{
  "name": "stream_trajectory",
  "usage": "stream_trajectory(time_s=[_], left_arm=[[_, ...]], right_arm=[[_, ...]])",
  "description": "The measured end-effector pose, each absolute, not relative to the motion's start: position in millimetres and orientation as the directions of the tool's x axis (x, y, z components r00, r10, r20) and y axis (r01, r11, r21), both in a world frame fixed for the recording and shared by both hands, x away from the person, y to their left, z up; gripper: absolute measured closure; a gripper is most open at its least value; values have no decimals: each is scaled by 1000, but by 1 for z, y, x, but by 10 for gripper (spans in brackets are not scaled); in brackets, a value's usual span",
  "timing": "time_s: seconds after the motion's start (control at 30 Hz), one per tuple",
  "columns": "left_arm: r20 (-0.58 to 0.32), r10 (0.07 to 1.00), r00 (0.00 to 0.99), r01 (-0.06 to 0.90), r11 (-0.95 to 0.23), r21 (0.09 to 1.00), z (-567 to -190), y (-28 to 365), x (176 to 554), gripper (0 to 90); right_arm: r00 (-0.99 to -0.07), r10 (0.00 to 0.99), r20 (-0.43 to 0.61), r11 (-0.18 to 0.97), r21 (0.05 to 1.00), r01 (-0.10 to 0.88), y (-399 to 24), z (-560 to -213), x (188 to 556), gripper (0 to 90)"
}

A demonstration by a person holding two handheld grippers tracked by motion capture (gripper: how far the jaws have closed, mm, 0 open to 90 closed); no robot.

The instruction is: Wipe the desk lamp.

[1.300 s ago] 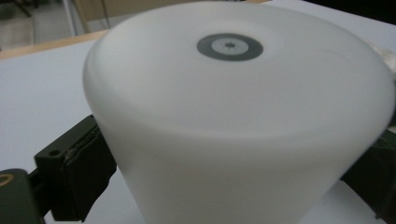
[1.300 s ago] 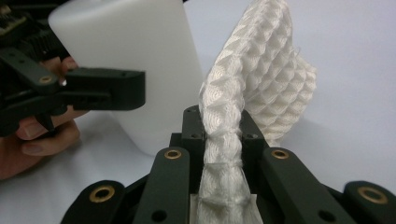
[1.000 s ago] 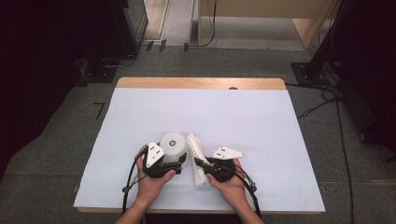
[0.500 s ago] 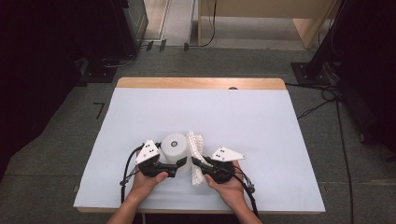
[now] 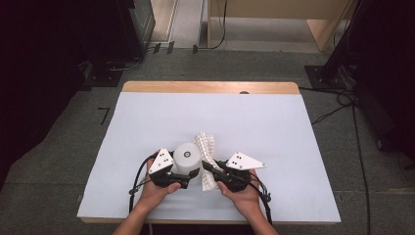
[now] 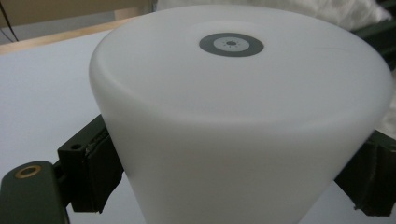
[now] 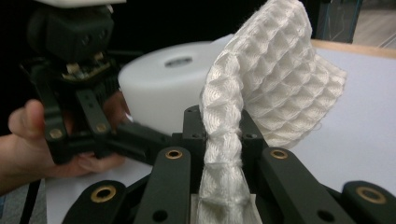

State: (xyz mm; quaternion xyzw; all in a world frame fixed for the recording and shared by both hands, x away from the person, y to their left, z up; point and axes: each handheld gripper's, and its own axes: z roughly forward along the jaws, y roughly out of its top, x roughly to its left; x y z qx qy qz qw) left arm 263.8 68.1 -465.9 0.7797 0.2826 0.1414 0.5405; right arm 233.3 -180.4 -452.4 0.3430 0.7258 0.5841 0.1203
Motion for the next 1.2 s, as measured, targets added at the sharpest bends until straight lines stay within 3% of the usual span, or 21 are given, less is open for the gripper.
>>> stream_trajectory(time_s=[0.37, 0.7, 0.83, 1.03, 1.2], left_arm=[[-98, 628, 772, 269, -183, 946, -457, 83, 267, 89], [-40, 582, 812, 258, -296, 920, -466, 65, 264, 88], [-32, 593, 805, 252, -292, 923, -465, 65, 264, 88], [-61, 611, 789, 253, -234, 939, -460, 71, 265, 89], [-27, 653, 757, 225, -222, 949, -459, 73, 265, 89]], right_arm=[[-736, 623, 265, 150, 883, 445, -167, -482, 242, 792], [-722, 638, 266, 75, 912, 403, -182, -459, 238, 792], [-728, 635, 260, 65, 921, 385, -184, -452, 237, 791], [-714, 641, 282, 97, 893, 440, -177, -470, 241, 791], [-699, 652, 295, 101, 879, 465, -176, -475, 244, 790]])
